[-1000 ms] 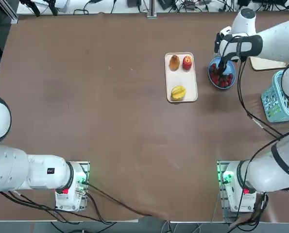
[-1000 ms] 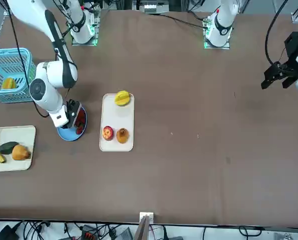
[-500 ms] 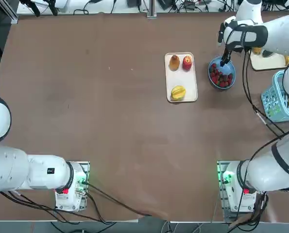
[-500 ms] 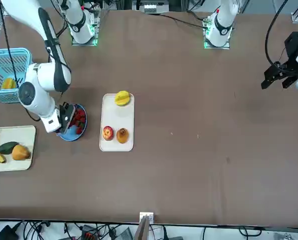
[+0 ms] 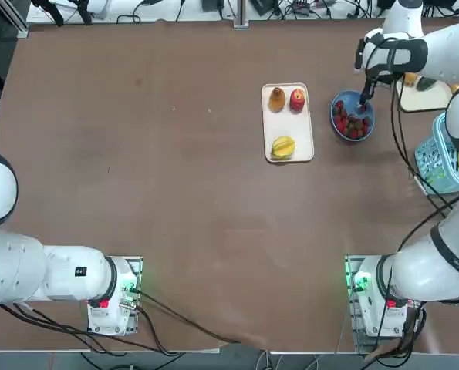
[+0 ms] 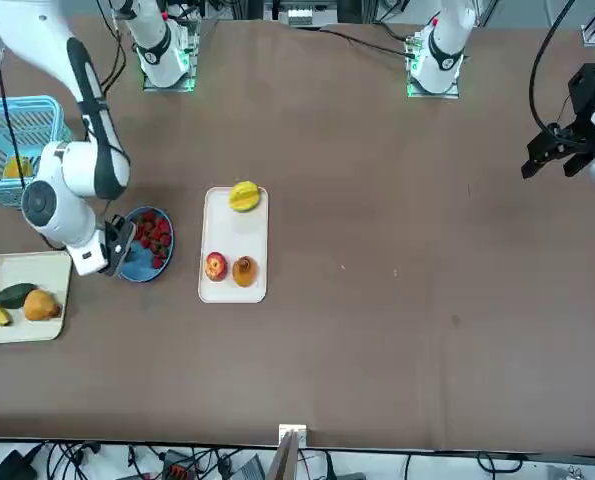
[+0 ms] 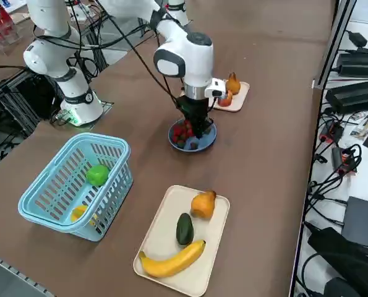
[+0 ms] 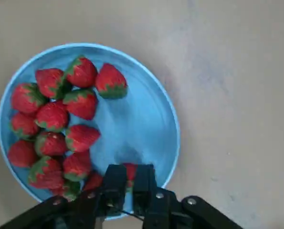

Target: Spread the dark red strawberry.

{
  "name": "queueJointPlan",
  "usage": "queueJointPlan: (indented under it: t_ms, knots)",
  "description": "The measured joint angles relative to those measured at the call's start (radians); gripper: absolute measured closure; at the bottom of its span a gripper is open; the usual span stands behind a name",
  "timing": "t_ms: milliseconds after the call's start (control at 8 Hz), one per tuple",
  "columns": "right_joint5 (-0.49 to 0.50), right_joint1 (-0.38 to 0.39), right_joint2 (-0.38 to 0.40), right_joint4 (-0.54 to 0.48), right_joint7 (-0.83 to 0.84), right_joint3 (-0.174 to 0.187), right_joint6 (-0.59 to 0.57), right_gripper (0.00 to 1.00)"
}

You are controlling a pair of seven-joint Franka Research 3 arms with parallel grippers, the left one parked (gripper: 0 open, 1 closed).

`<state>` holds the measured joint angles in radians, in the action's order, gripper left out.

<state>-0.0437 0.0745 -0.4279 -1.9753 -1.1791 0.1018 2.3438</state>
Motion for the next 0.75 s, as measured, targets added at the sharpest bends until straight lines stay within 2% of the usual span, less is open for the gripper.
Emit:
queueJointPlan:
  t_ms: [125, 500, 625, 750]
  knots:
    - [0.000, 0.000, -0.006, 0.020, 0.000, -0.001, -0.014, 0.65]
    - [0.006, 0.003, 0.034, 0.082, 0.011, -0.008, -0.189, 0.10]
    - [0.007, 0.005, 0.066, 0.071, 0.017, -0.009, -0.212, 0.04]
    - [0.008, 0.007, 0.101, 0.036, 0.022, -0.011, -0.216, 0.04]
